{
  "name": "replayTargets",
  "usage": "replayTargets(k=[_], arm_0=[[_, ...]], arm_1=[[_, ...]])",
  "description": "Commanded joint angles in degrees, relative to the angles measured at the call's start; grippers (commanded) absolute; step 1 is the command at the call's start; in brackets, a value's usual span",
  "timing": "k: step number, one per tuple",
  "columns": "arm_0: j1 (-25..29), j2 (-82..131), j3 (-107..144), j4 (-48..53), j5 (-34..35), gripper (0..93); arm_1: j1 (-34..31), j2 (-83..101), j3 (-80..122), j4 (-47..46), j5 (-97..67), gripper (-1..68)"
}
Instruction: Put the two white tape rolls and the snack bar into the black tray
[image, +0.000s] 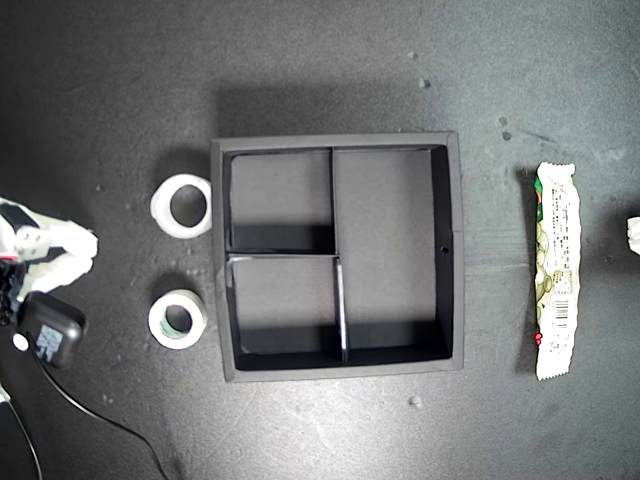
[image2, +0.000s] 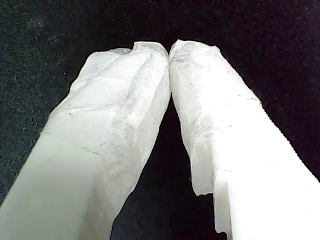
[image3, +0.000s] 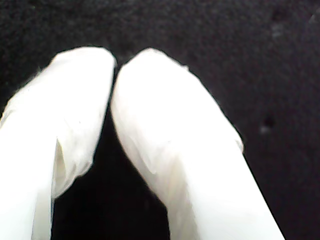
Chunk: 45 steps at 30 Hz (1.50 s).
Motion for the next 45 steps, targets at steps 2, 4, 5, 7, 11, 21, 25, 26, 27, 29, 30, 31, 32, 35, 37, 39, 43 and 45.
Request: replayTargets(k=[2,4,5,7,11,21,25,26,27,29,30,31,32,35,37,39,43,45], arm_0=[[0.2,2.8,3.6,1.9,0.4,0.4],[0.2,2.8,3.6,1.9,0.4,0.4],[0.2,2.8,3.6,1.9,0.4,0.4],[0.2,2.8,3.6,1.9,0.4,0.4],[0.2,2.8,3.6,1.9,0.4,0.4],[-0.4,2.8,3.6,1.9,0.1,0.2],[-0.4,2.8,3.6,1.9,0.4,0.2],[-0.4,2.8,3.6,1.9,0.4,0.2],[-0.4,2.8,3.6,1.9,0.4,0.1],[-0.4,2.8,3.6,0.0,2.2,0.1],[-0.4,2.8,3.6,-1.7,2.7,0.1],[-0.4,2.8,3.6,-3.0,2.4,0.1],[-0.4,2.8,3.6,-4.5,1.4,0.1],[2.1,2.8,3.6,-8.6,-4.0,0.1],[2.5,2.8,3.6,-11.2,-1.8,0.1],[2.6,2.8,3.6,-13.4,1.3,0.0],[4.1,2.8,3.6,-15.9,4.8,0.0],[3.6,2.8,3.6,-17.7,5.7,0.0]], arm_1=[[0.8,0.3,0.7,0.2,-1.2,1.3],[0.8,0.3,0.7,0.2,-1.3,3.3],[0.9,0.3,0.7,0.2,-1.2,3.7],[1.0,0.3,0.7,0.2,-1.1,3.1],[1.1,0.3,0.7,0.2,-1.1,2.4],[1.1,0.3,0.7,0.2,-1.2,0.0],[1.1,0.3,0.7,0.2,-1.2,0.0],[1.1,0.3,0.7,0.2,-1.2,0.0],[1.1,0.3,0.7,0.2,-1.2,-0.1],[1.1,0.3,0.7,0.2,-0.6,-0.1],[1.1,0.3,0.7,0.2,0.8,-0.2],[1.1,0.3,0.7,0.1,2.5,-0.2],[1.1,0.3,0.7,-1.0,3.0,-0.2],[1.8,0.3,0.7,-5.8,0.4,-0.2],[1.0,0.3,0.7,-7.0,1.1,-0.2],[1.1,0.3,0.7,-7.0,1.3,-0.2],[-0.1,0.3,0.7,-11.4,-0.5,-0.2],[-0.8,0.3,0.7,-15.9,-4.0,-0.2]])
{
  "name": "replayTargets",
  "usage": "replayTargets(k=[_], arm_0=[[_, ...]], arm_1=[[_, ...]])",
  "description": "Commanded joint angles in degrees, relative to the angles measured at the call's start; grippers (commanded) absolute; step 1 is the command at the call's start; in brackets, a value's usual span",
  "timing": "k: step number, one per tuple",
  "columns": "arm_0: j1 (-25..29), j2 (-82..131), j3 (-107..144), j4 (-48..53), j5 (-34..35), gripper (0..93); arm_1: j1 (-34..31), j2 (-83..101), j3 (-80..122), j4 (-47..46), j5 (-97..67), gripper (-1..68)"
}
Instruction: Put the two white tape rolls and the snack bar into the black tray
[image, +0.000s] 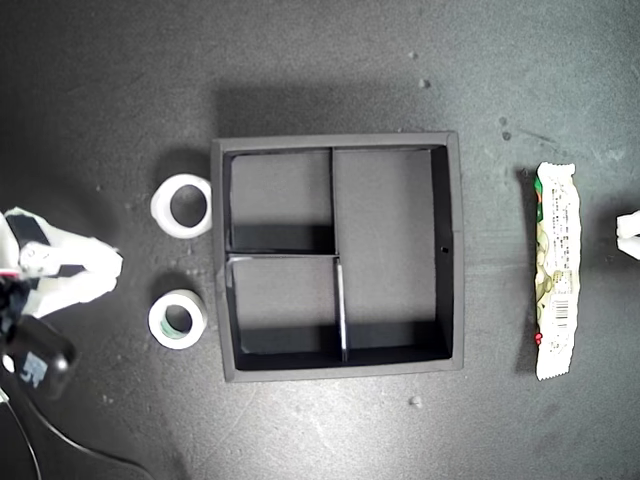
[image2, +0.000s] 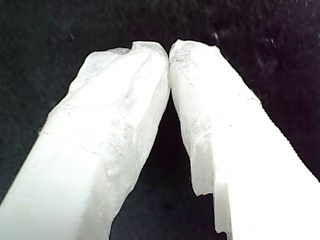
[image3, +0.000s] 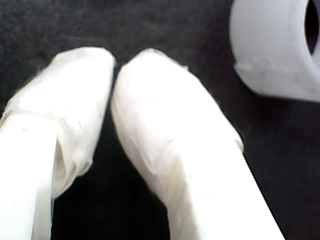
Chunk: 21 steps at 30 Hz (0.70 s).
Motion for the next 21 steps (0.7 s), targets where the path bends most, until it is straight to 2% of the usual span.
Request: replayTargets(k=[1,3,5,8,13,17,21], arm_0=[[-0.4,2.8,3.3,-2.8,1.6,0.1],[-2.5,2.8,3.3,-2.3,0.4,8.6],[-5.7,2.9,3.3,-2.9,1.6,13.0],[-9.6,3.0,2.5,-7.6,6.5,19.7],[-13.8,3.0,-2.0,-7.5,14.3,23.6],[-14.2,3.0,-2.6,-7.5,15.3,23.7],[-12.2,3.0,-2.9,-9.0,15.2,22.4]], arm_1=[[-1.0,0.3,0.6,-6.7,-7.1,-0.2],[-0.7,0.3,-0.4,-9.1,-11.5,-0.2],[-0.3,0.3,-2.5,-11.0,-16.5,0.6],[0.1,-0.3,-8.5,-11.2,-23.2,7.6],[-1.6,-0.8,-16.2,-11.4,-30.7,13.3],[-2.6,-3.2,-19.3,-12.5,-33.0,14.3],[-4.4,-17.9,-27.4,-15.3,-35.9,15.4]])
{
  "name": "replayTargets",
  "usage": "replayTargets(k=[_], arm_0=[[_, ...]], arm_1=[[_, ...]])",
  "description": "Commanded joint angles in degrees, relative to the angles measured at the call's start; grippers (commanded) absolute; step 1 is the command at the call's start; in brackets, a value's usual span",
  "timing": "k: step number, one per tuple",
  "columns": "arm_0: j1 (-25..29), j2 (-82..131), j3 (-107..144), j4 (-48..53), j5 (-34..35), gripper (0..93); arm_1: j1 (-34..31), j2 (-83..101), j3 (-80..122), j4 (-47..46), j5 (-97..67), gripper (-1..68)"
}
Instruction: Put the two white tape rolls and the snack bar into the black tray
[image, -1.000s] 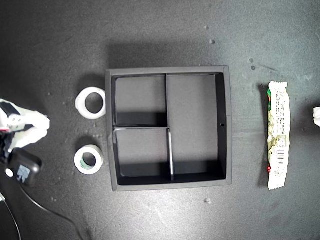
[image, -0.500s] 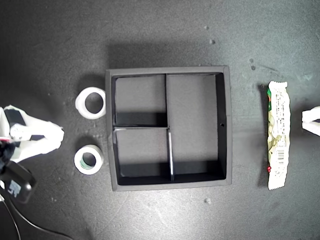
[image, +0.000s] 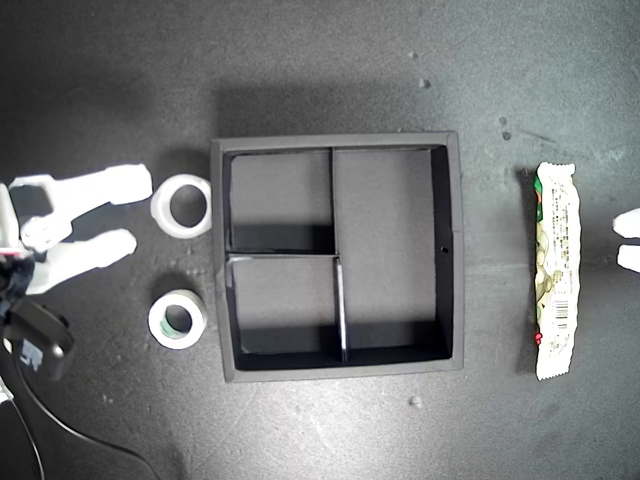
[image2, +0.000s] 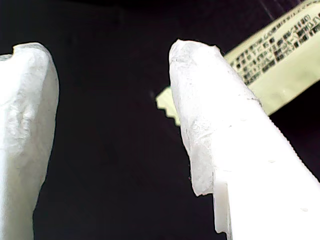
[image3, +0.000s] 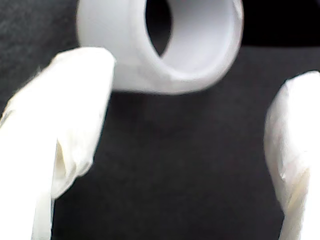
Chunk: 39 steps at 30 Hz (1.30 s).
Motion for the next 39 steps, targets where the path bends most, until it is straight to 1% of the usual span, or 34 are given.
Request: replayTargets(k=[1,3,5,7,10,15,20,32,36,39], arm_0=[[1.3,2.7,-0.8,-1.8,0.3,22.2],[2.4,0.8,-1.9,-3.0,0.7,21.6],[3.1,-5.4,-5.0,-4.6,1.3,21.3],[3.5,-15.3,-9.3,-7.0,2.3,21.3],[3.5,-32.5,-17.3,-8.9,3.3,21.5],[3.1,-49.2,-26.2,-10.2,4.8,21.9],[3.3,-58.0,-31.5,-11.6,6.5,21.8],[3.4,-75.2,-39.4,-13.3,6.9,21.4],[2.3,-80.1,-41.1,-13.2,6.8,19.4],[0.4,-81.8,-41.8,-13.2,6.2,15.4]], arm_1=[[-1.5,-15.1,-10.5,-2.4,-3.0,15.8],[-2.2,-26.7,-18.1,-1.5,-4.9,16.8],[-2.5,-37.4,-25.8,1.3,-6.7,17.9],[-2.8,-45.4,-32.0,4.5,-7.8,19.1],[-3.5,-51.7,-36.7,7.2,-8.6,19.7],[-5.5,-52.9,-36.3,7.6,-8.0,18.5],[-6.3,-55.5,-35.9,8.9,-5.5,17.0],[-7.1,-55.5,-33.8,9.1,-3.2,16.2],[-8.2,-55.5,-33.7,9.0,-3.6,15.7],[-9.5,-55.7,-34.1,9.1,-5.8,16.3]])
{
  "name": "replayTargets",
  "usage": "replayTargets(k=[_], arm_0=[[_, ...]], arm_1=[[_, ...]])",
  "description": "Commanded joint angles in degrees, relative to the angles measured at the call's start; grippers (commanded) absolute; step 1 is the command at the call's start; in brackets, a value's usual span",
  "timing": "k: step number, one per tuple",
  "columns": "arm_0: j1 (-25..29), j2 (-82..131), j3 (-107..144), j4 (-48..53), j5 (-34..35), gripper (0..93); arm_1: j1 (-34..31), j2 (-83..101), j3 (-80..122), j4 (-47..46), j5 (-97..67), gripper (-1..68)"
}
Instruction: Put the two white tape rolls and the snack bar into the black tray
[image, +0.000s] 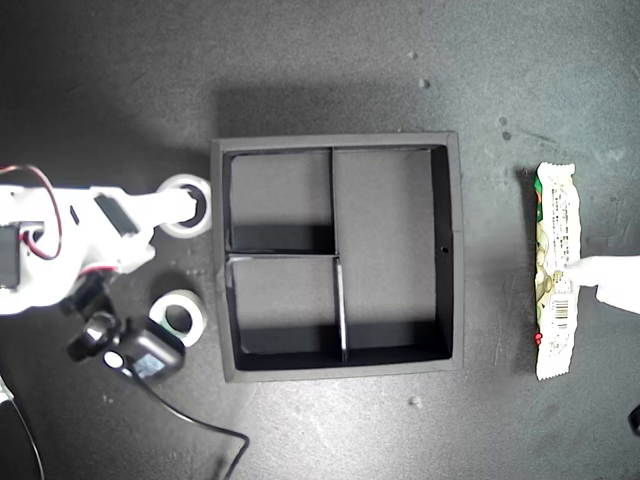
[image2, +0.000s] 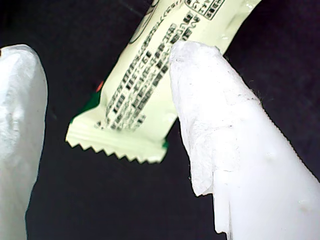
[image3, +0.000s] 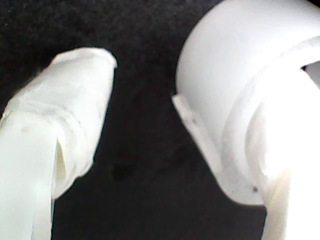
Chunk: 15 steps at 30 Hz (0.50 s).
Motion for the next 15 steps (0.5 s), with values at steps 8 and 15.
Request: replayTargets(k=[8,15], arm_0=[[-8.1,-3.9,-7.0,4.7,0.3,2.1],[-8.5,-5.0,-22.6,19.3,3.9,0.9]], arm_1=[[-0.9,-19.6,-12.1,5.4,-10.7,21.2],[2.3,-33.0,-12.2,1.1,-17.4,20.8]])
